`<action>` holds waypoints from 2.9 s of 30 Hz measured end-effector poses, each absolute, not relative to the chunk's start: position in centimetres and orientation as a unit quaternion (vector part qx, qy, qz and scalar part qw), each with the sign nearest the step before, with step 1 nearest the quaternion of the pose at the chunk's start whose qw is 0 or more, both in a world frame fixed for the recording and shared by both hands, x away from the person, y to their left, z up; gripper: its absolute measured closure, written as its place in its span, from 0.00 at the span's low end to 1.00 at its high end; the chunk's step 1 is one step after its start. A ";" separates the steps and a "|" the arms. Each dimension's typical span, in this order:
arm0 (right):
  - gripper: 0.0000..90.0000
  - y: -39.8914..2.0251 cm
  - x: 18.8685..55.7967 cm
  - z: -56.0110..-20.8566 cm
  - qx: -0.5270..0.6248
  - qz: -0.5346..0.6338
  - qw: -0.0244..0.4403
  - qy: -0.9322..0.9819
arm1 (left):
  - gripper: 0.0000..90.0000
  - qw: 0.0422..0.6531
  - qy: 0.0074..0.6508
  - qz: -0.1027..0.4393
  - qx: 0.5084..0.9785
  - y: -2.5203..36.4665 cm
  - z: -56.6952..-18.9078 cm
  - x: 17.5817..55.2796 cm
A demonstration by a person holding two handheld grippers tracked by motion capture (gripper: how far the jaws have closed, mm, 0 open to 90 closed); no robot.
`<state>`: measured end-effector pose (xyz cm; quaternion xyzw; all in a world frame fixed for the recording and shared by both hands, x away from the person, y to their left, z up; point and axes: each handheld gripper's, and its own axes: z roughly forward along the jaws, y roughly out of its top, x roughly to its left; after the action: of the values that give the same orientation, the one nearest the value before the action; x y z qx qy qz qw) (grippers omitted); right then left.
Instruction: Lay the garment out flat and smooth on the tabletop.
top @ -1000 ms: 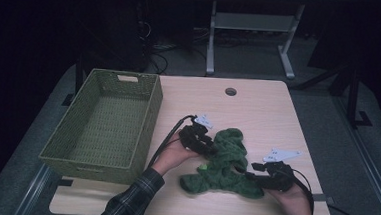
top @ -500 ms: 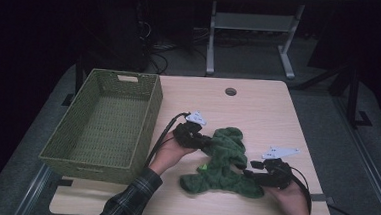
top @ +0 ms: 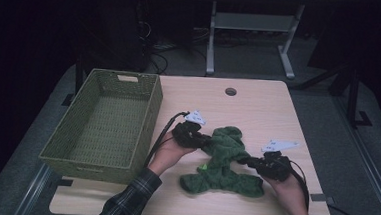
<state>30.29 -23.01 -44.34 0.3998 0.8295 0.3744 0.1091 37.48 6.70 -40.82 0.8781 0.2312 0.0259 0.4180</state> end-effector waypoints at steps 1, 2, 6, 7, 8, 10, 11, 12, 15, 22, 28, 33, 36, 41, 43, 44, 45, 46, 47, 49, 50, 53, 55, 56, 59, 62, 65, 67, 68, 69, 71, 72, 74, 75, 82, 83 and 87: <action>0.91 -23.0 30.3 -44.3 0.400 0.374 0.109 0.830 | 0.91 0.418 0.231 0.026 0.878 6.7 -40.8 37.5; 0.91 -23.5 30.6 -43.6 0.397 0.384 0.119 0.825 | 0.91 0.419 0.231 0.026 0.878 6.7 -40.7 37.4; 0.92 -24.0 31.4 -42.0 0.390 0.393 0.143 0.821 | 0.91 0.415 0.231 0.024 0.879 6.9 -40.4 37.2; 0.92 -24.0 31.4 -42.0 0.390 0.393 0.143 0.821 | 0.91 0.415 0.232 0.026 0.879 7.0 -40.4 37.2; 0.92 -24.0 31.6 -41.6 0.390 0.396 0.147 0.818 | 0.91 0.415 0.235 0.025 0.879 7.2 -40.4 37.2; 0.92 -24.1 32.5 -41.3 0.384 0.394 0.156 0.820 | 0.91 0.411 0.245 0.021 0.878 7.5 -40.6 37.2; 0.92 -24.1 32.9 -41.4 0.381 0.394 0.156 0.821 | 0.92 0.408 0.249 0.021 0.878 7.7 -40.8 37.2; 0.93 -24.2 33.2 -41.6 0.382 0.398 0.153 0.820 | 0.92 0.404 0.255 0.019 0.878 7.8 -41.0 37.2; 0.93 -24.2 34.1 -42.3 0.381 0.398 0.142 0.822 | 0.92 0.389 0.264 0.014 0.883 8.2 -41.9 37.3; 0.93 -23.2 36.6 -45.4 0.399 0.362 0.106 0.836 | 0.91 0.335 0.291 0.003 0.896 8.3 -44.6 37.5; 0.79 -23.1 36.9 -46.1 0.408 0.339 0.096 0.842 | 0.75 0.328 0.292 0.005 0.898 8.1 -44.6 37.5; 0.70 -24.0 36.1 -43.4 0.407 0.346 0.108 0.839 | 0.59 0.347 0.283 0.013 0.894 8.4 -41.7 37.0; 0.70 -24.1 36.4 -41.4 0.399 0.376 0.105 0.830 | 0.59 0.364 0.286 0.027 0.886 8.4 -40.0 37.4; 0.66 -22.3 39.0 -40.6 0.381 0.380 0.098 0.837 | 0.59 0.371 0.309 0.037 0.875 7.9 -40.1 39.6; 0.66 -22.0 39.6 -40.7 0.379 0.380 0.092 0.839 | 0.58 0.372 0.312 0.039 0.873 7.6 -40.8 40.6; 0.66 -21.3 40.4 -41.1 0.380 0.378 0.089 0.840 | 0.57 0.370 0.317 0.042 0.872 7.4 -41.1 41.1; 0.65 -21.1 40.9 -41.5 0.377 0.380 0.086 0.840 | 0.57 0.365 0.318 0.044 0.874 7.2 -41.8 42.1; 0.64 -20.8 41.5 -42.0 0.380 0.373 0.073 0.843 | 0.57 0.365 0.318 0.044 0.874 7.2 -41.8 42.1; 0.64 -20.8 41.5 -42.0 0.380 0.373 0.073 0.843 | 0.57 0.361 0.316 0.046 0.876 7.2 -42.0 42.3; 0.64 -20.4 42.0 -42.6 0.374 0.365 0.074 0.849 | 0.56 0.362 0.322 0.045 0.874 7.0 -42.5 42.9; 0.63 -20.3 42.3 -42.9 0.369 0.368 0.072 0.850 | 0.56 0.360 0.320 0.045 0.875 7.0 -42.7 43.1; 0.62 -19.5 43.0 -44.1 0.362 0.362 0.060 0.857 | 0.55 0.359 0.323 0.039 0.875 6.7 -43.5 43.6; 0.63 -19.3 43.1 -44.8 0.357 0.360 0.054 0.861 | 0.55 0.356 0.322 0.035 0.877 6.6 -44.1 43.8; 0.64 -19.1 43.1 -45.0 0.360 0.357 0.051 0.861 | 0.55 0.348 0.315 0.033 0.882 6.6 -44.2 43.9; 0.68 -18.9 43.2 -45.6 0.359 0.347 0.045 0.865 | 0.56 0.337 0.315 0.033 0.887 6.2 -44.9 43.9; 0.79 -18.8 43.0 -45.9 0.356 0.339 0.046 0.870 | 0.59 0.330 0.307 0.032 0.892 6.0 -45.2 43.6; 0.89 -18.9 42.7 -46.1 0.349 0.344 0.053 0.870 | 0.63 0.325 0.298 0.034 0.897 5.9 -45.4 43.5; 0.91 -19.1 42.4 -46.0 0.353 0.345 0.057 0.868 | 0.63 0.328 0.303 0.032 0.894 5.7 -45.4 43.4; 0.91 -19.1 42.4 -46.0 0.353 0.345 0.057 0.868 | 0.63 0.327 0.300 0.033 0.896 5.7 -45.4 43.4; 0.91 -19.2 42.3 -46.0 0.352 0.349 0.058 0.866 | 0.62 0.327 0.300 0.033 0.896 5.7 -45.5 43.4; 0.92 -19.4 42.2 -45.9 0.353 0.346 0.057 0.867 | 0.58 0.327 0.301 0.030 0.895 5.7 -45.6 43.4; 0.92 -19.5 42.2 -45.9 0.352 0.345 0.060 0.868 | 0.58 0.329 0.303 0.030 0.894 5.6 -45.7 43.3; 0.93 -19.5 42.1 -45.9 0.352 0.345 0.060 0.868 | 0.58 0.329 0.297 0.030 0.896 5.2 -45.9 43.2; 0.93 -19.5 42.1 -45.9 0.352 0.345 0.060 0.868 | 0.59 0.329 0.297 0.030 0.896 5.2 -45.9 43.2; 0.94 -19.4 41.6 -45.7 0.345 0.334 0.072 0.874 | 0.92 0.319 0.275 0.039 0.906 4.6 -45.9 42.8; 0.94 -19.5 41.5 -45.7 0.344 0.339 0.072 0.873 | 0.94 0.316 0.276 0.041 0.907 4.5 -45.8 42.7; 0.94 -19.8 41.3 -45.3 0.350 0.344 0.075 0.868 | 0.95 0.322 0.278 0.055 0.903 4.8 -45.2 42.5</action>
<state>41.28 -19.83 -45.35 0.3504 0.8677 0.3443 0.0755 42.51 4.77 -45.23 0.9034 0.2784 0.0548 0.3216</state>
